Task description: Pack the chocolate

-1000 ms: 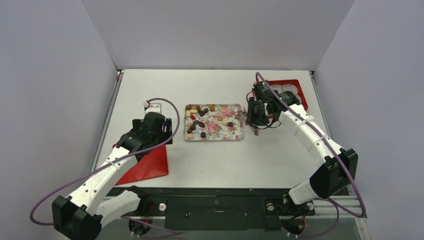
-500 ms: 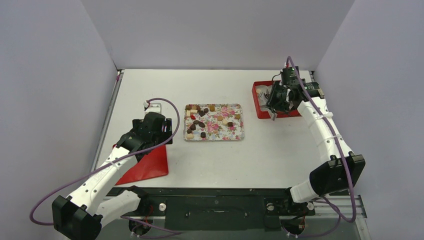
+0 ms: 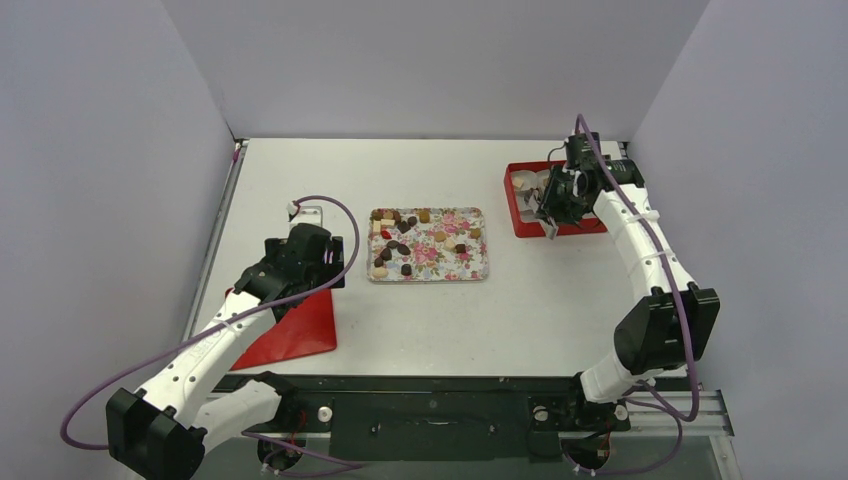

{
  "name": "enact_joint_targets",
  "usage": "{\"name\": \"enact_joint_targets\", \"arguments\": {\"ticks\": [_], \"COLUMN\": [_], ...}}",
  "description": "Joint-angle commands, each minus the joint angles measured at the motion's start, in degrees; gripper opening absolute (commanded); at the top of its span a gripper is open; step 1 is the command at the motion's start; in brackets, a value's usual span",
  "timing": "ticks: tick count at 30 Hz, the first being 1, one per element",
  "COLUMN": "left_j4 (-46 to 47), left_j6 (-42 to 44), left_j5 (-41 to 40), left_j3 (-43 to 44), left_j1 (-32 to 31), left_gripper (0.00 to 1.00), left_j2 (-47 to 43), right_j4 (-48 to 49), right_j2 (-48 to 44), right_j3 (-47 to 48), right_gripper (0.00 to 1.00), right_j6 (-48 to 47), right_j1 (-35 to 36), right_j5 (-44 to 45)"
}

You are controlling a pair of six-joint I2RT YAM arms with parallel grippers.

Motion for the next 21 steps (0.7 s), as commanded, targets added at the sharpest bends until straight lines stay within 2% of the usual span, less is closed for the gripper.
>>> {"name": "enact_joint_targets", "arguments": {"ticks": [1,21], "left_j4": [1.8,1.8], "left_j6": [0.6,0.6], "left_j5": [-0.7,-0.6], "left_j3": [0.8,0.7], "left_j1": [0.5,0.5], "left_gripper": [0.96,0.96], "left_j2": [0.1,-0.4], "right_j4": [3.0,4.4], "right_j2": [1.0,1.5], "right_j3": [-0.7,-4.3], "right_gripper": [0.25,0.25], "right_j6": [-0.7,-0.9], "right_j1": [-0.6,-1.2], "right_j5": [-0.5,-0.1]}}
